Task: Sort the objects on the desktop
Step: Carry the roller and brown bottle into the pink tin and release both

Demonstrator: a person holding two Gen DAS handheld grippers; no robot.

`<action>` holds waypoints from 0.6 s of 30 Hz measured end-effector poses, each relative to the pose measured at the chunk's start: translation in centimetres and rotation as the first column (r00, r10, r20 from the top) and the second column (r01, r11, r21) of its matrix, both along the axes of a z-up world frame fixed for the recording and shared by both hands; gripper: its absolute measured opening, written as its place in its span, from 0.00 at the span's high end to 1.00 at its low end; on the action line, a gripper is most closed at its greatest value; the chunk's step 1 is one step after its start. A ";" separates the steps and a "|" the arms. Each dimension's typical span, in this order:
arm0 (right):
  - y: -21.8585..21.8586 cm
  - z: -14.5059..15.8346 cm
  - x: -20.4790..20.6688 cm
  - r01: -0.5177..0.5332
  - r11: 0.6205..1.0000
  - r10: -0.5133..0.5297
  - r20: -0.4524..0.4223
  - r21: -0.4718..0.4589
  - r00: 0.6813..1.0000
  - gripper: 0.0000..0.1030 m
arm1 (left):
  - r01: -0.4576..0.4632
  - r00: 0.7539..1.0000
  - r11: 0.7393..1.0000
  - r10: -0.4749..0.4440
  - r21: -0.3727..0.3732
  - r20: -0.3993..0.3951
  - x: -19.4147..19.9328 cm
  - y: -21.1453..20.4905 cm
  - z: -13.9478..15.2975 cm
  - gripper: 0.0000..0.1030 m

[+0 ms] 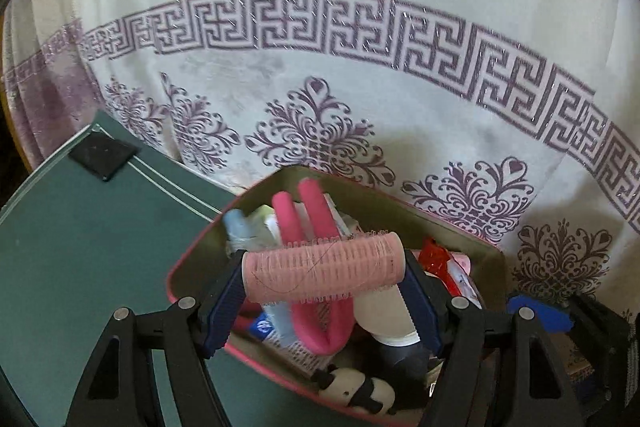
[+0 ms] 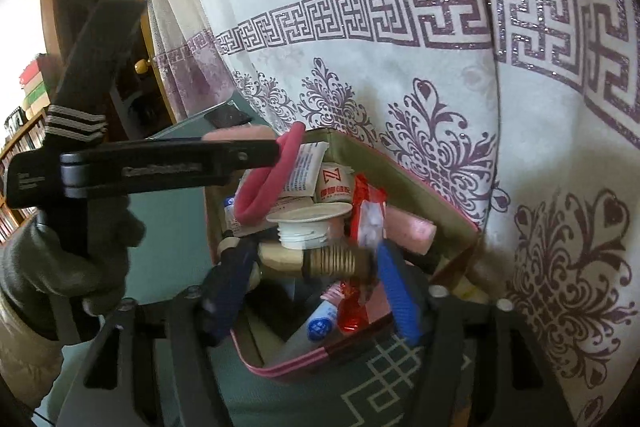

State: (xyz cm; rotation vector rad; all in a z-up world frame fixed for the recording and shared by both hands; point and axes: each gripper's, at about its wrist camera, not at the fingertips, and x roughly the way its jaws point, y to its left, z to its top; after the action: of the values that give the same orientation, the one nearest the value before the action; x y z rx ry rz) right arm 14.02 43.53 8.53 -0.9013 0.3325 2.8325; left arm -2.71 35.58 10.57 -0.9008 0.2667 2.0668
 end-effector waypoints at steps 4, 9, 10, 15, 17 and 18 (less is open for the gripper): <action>0.5 0.1 0.5 0.015 1.000 -0.015 -0.002 0.001 1.000 0.23 | -0.012 1.000 1.000 0.012 0.001 -0.014 0.2 -0.2 -0.3 0.18; 0.8 0.1 1.1 0.033 0.999 -0.033 0.002 -0.015 0.999 0.23 | -0.042 0.998 0.999 0.043 0.023 -0.037 0.4 -1.5 0.5 0.18; 0.7 0.2 1.3 0.035 0.999 -0.035 0.000 -0.015 0.999 0.23 | -0.049 0.998 0.998 0.050 0.030 -0.042 0.5 -1.9 0.7 0.18; 0.3 1.0 2.3 0.039 0.999 -0.039 -0.015 -0.029 0.999 0.21 | -0.099 0.987 0.991 0.110 0.095 -0.121 2.1 -4.8 3.1 0.06; 0.1 1.3 2.6 0.041 0.998 -0.042 -0.018 -0.037 0.999 0.20 | -0.110 0.980 0.986 0.129 0.126 -0.152 2.9 -6.0 4.1 0.02; 0.0 1.5 2.7 0.044 0.998 -0.045 -0.020 -0.037 0.999 0.20 | -0.116 0.977 0.983 0.139 0.143 -0.161 3.3 -6.8 4.7 0.01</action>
State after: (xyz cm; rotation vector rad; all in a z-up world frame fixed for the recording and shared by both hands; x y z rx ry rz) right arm 16.71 43.56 10.03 -0.8615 0.4034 2.8054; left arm 0.57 28.81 15.32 -0.6769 0.1633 2.2562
